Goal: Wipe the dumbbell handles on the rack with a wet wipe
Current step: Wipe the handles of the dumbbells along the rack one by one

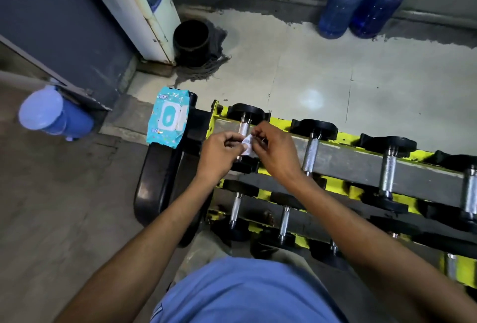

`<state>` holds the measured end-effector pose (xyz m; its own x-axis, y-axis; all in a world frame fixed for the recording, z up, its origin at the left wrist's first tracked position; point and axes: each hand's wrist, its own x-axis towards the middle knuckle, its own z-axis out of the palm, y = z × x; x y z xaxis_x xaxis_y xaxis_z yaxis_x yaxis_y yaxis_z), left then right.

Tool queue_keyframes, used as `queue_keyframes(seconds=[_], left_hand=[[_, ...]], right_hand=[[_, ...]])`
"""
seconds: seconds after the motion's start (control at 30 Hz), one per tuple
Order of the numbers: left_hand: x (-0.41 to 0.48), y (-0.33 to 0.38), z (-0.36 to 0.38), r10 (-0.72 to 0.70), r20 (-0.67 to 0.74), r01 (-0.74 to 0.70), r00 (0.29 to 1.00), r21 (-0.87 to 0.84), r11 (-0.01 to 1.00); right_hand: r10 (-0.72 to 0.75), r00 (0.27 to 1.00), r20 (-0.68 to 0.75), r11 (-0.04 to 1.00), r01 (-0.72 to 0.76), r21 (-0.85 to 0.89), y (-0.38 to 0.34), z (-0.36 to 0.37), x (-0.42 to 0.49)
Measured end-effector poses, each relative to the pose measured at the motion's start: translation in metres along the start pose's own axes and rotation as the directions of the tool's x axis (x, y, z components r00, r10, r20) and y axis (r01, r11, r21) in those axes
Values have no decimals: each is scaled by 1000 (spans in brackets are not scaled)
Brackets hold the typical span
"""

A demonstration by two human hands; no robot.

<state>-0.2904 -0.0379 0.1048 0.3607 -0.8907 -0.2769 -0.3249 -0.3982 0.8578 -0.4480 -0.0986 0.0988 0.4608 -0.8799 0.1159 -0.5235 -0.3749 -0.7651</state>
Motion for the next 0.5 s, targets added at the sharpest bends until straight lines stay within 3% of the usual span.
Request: queue_keyframes(seconds=[0.17, 0.27, 0.5], left_hand=[[1, -8, -10, -96, -115, 96, 989, -9, 995], [1, -17, -14, -152, -87, 145, 984, -86, 986], [7, -30, -17, -196, 59, 204, 979, -264, 943]], right_hand=[[-28, 983, 179, 992, 6, 123, -11, 9, -15], [-40, 981, 187, 987, 10, 160, -8, 14, -15], [-18, 997, 74, 991, 28, -128, -3, 37, -5]])
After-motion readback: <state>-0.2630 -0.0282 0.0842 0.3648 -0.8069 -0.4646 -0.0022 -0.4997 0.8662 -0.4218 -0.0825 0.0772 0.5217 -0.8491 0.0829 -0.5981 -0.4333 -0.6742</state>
